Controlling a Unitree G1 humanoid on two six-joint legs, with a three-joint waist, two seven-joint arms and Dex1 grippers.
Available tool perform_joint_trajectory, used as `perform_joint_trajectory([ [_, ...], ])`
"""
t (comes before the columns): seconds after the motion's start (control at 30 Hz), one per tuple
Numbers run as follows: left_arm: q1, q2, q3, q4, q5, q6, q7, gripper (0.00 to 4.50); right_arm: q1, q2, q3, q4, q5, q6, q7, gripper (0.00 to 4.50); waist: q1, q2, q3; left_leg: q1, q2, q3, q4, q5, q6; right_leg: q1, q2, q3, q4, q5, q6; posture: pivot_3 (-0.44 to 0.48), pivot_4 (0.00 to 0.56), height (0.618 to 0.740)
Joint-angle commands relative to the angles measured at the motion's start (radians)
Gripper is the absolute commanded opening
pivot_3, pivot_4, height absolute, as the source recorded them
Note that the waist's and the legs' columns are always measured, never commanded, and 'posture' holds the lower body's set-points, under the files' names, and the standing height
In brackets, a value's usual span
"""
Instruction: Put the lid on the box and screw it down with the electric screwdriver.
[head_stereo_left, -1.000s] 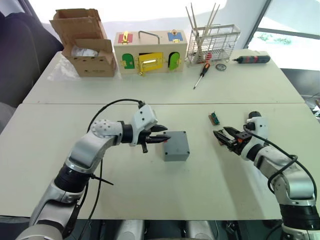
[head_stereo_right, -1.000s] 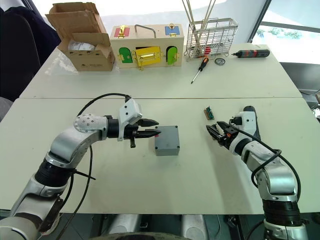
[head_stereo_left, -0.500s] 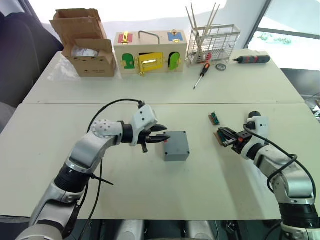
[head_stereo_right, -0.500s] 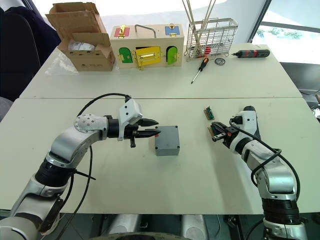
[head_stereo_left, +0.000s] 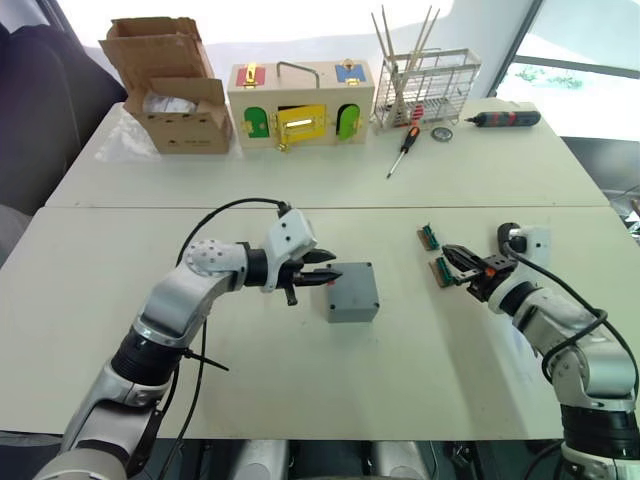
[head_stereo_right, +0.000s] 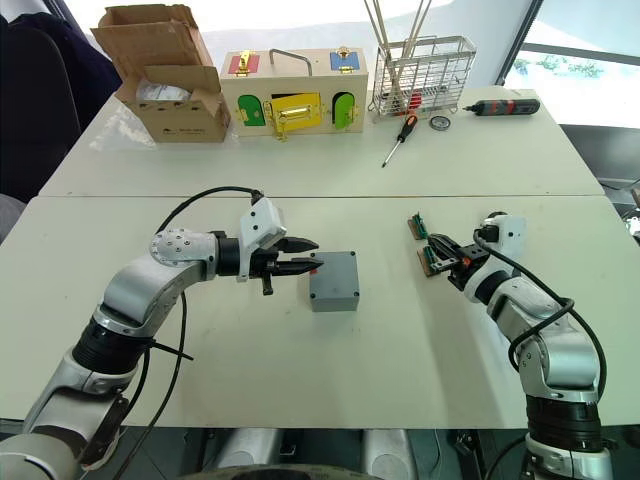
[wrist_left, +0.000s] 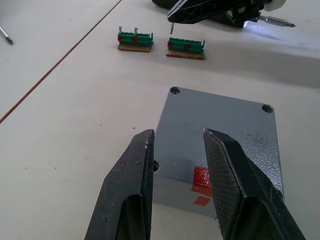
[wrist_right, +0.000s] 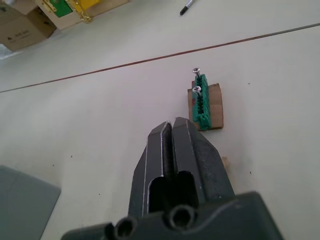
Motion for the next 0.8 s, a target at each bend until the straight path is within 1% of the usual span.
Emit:
perform_joint_trajectory([
  [0.03, -0.002, 0.025, 0.027, -0.021, -0.015, -0.008, -0.016, 1.53, -0.035, -0.073, -0.039, -0.157, 0.097, 0.061, 0.060, 0.04, 0.000, 0.000, 0.000, 0.000, 0.000, 0.000, 0.000, 0.000, 0.000, 0.000, 0.000, 0.000, 0.000, 0.000, 0.000, 0.000, 0.150, 0.730],
  [0.17, -0.012, 0.052, 0.042, -0.014, -0.023, -0.009, -0.033, 1.53, -0.060, -0.121, -0.016, -0.227, 0.185, 0.140, 0.106, 0.04, -0.001, 0.000, 0.000, 0.000, 0.001, 0.000, 0.000, 0.000, 0.000, 0.000, 0.000, 0.000, 0.000, 0.000, 0.000, 0.000, 0.150, 0.730],
  [0.3, -0.015, 0.083, 0.049, -0.030, -0.042, 0.005, -0.066, 1.53, -0.109, -0.116, 0.081, -0.252, 0.206, 0.174, 0.136, 0.04, -0.001, 0.000, 0.000, 0.000, 0.001, 0.000, 0.000, 0.000, 0.000, 0.000, 0.000, 0.000, 0.000, 0.000, 0.000, 0.000, 0.150, 0.730],
  [0.47, 0.001, 0.133, 0.048, -0.081, -0.056, 0.023, -0.087, 1.53, -0.149, -0.086, 0.193, -0.197, 0.159, 0.137, 0.162, 0.04, 0.000, 0.000, 0.000, 0.000, 0.001, 0.000, 0.000, 0.000, 0.000, 0.000, 0.000, 0.000, 0.000, 0.000, 0.000, 0.000, 0.150, 0.730],
  [0.8, 0.052, 0.153, 0.063, -0.168, -0.084, 0.081, -0.047, 1.53, -0.171, -0.073, 0.242, -0.123, 0.109, 0.086, 0.206, 0.04, 0.000, 0.000, 0.000, 0.000, 0.000, -0.001, 0.000, 0.000, 0.000, 0.000, 0.000, 0.000, 0.000, 0.000, 0.000, 0.000, 0.150, 0.730],
])
